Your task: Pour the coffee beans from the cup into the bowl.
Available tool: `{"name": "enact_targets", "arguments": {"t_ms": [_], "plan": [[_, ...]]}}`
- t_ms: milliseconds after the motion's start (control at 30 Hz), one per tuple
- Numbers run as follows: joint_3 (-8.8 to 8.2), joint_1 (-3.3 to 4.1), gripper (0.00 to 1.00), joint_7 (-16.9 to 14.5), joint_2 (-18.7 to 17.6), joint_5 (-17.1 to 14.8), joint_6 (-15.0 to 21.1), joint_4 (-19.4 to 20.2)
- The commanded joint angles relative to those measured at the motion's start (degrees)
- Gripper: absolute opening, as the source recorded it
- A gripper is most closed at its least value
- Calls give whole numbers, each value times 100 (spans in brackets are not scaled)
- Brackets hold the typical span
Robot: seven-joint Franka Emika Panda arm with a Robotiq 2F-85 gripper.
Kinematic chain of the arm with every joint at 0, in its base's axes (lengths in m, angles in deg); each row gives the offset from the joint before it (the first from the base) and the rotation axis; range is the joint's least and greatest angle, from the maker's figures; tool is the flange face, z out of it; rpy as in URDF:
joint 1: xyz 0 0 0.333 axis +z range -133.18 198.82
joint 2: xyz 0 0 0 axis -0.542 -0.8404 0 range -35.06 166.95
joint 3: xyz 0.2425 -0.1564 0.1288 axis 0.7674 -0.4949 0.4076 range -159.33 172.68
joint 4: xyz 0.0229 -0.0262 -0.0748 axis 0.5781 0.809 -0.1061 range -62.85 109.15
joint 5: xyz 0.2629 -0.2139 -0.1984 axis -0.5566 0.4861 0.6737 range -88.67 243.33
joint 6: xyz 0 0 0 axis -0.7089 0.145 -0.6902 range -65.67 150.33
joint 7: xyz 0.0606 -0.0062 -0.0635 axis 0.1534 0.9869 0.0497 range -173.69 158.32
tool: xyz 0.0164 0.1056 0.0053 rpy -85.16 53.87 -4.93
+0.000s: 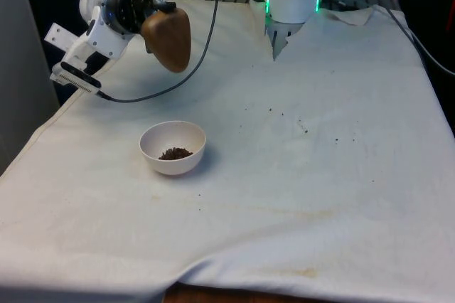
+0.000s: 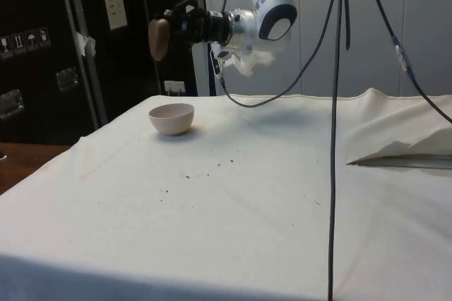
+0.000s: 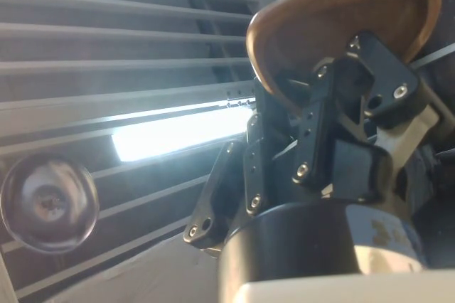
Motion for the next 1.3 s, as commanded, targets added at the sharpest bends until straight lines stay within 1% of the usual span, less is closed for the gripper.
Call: {"name": "enact_targets", "arguments": {"t_ms": [0, 67, 167, 200, 267, 433, 467, 500, 667, 700, 733, 767, 900, 933, 967, 1000, 1033, 1200, 1267], "plan": [[0, -6, 3, 11, 0, 0, 0, 6], [0, 0, 3, -6, 0, 6, 6, 6], [-11, 34, 3, -74, 11, 34, 17, 23], [0, 11, 3, -63, 0, 11, 0, 6], [-29, 74, 3, -160, 29, 92, 34, 40], [-57, 155, 3, -327, 74, 218, 86, 63], [-11, 97, 3, -338, 23, 178, 6, 11], [-63, 172, 3, -355, 86, 241, 97, 69], [-74, 252, 3, -510, 138, 378, 166, 92], [-74, 286, 3, -573, 160, 430, 201, 103], [-23, 218, 3, -584, 97, 413, 92, 40], [-74, 298, 3, -602, 172, 458, 218, 109], [-74, 361, 3, -733, 229, 573, 298, 138], [-69, 390, 3, -791, 258, 625, 350, 155], [-69, 407, 3, -819, 269, 653, 378, 160], [-23, 327, 3, -808, 212, 619, 252, 97], [-69, 418, 3, -848, 281, 682, 401, 166], [-74, 493, 3, -1003, 338, 842, 561, 178], [-74, 510, 3, -1043, 355, 900, 619, 172]]}}
